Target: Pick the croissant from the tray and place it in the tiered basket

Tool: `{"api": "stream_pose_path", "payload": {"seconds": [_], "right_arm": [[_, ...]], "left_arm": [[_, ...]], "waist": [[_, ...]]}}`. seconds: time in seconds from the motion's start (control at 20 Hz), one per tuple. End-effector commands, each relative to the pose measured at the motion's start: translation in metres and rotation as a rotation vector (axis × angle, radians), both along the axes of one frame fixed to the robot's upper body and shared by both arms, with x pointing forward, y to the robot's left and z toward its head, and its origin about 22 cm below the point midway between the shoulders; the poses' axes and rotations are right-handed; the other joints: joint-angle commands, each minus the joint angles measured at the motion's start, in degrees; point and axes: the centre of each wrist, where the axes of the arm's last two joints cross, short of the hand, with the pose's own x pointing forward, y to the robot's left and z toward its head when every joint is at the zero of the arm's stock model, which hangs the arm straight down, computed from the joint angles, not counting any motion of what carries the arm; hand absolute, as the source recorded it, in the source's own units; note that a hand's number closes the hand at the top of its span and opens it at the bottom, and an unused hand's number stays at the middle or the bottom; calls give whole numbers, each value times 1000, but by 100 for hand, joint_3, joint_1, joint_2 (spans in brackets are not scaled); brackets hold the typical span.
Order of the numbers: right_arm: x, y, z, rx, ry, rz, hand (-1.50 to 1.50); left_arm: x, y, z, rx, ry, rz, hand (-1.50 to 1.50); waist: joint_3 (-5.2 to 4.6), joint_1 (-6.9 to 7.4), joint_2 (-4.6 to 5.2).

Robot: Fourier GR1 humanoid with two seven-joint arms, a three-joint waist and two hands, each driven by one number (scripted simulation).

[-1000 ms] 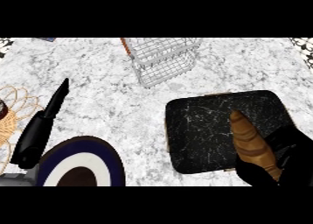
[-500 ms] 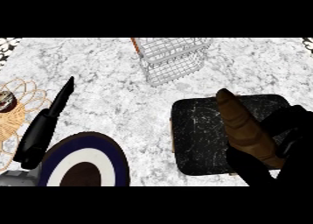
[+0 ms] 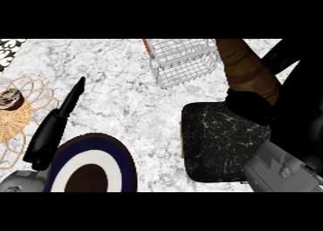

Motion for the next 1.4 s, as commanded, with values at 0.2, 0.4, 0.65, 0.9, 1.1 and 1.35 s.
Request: {"api": "stream_pose_path", "payload": {"seconds": [0.2,0.4,0.65,0.9,1.1,1.35], "right_arm": [[70,11,53,206,140,-152,150],[108,16,63,229,195,-133,150],[151,15,48,278,208,-150,150],[171,2,26,405,91,-138,150],[192,3,5,455,66,-45,-150],[201,3,4,540,-120,5,-150]], "left_arm": [[5,4,2,12,-5,-26,0],[0,-5,-7,9,-10,-27,0],[5,-15,4,-4,-20,-50,0],[9,-20,10,-2,-37,-48,0],[9,-1,-4,9,-31,-39,0],[19,-17,4,-11,-34,-46,0]], "waist": [[11,167,53],[12,198,71],[18,238,133],[28,213,128],[20,296,183],[26,240,212]]}}
